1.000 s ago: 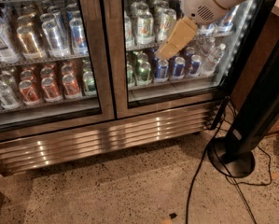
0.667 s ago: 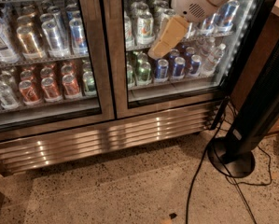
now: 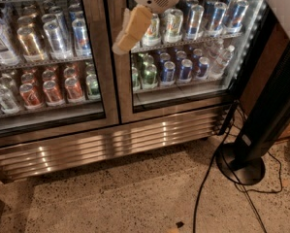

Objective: Open right fridge door

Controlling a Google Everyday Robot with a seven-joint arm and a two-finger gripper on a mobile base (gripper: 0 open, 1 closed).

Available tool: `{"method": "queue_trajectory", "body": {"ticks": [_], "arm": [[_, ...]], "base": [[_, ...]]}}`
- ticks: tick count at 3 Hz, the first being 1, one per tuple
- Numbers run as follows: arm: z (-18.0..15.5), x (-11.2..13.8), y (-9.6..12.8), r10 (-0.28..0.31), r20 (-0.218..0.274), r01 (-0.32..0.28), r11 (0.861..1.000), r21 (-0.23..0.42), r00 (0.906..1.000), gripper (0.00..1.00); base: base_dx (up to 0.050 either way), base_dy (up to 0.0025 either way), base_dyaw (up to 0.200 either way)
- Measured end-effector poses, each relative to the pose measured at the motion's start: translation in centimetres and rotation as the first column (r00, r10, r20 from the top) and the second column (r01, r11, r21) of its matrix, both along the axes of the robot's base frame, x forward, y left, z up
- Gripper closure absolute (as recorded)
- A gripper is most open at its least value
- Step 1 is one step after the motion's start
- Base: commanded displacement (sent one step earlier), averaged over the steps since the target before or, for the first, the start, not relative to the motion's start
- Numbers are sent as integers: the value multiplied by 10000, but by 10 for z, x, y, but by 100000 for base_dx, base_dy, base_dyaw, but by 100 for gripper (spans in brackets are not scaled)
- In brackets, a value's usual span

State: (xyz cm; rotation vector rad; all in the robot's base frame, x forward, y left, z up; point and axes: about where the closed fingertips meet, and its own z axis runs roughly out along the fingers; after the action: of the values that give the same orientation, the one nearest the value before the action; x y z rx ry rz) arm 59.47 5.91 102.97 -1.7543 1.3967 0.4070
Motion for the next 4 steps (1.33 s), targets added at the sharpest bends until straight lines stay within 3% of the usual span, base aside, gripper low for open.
{"method": "queue_trajectory", "body": {"ticks": [1,2,3,4], "arm": [[1,8,39,-328,-152,338,9969,709,9993,0],[0,39,49,-1685,-1022,1807,9756,1251,9804,0],[-5,75,36,-3007,-1848,3295,9319,1518,9356,0],[-3,99,24,-3537,-2383,4001,8972,1869,9045,0]], "base": [[0,0,0],[0,0,0],[0,0,0],[0,0,0]]}}
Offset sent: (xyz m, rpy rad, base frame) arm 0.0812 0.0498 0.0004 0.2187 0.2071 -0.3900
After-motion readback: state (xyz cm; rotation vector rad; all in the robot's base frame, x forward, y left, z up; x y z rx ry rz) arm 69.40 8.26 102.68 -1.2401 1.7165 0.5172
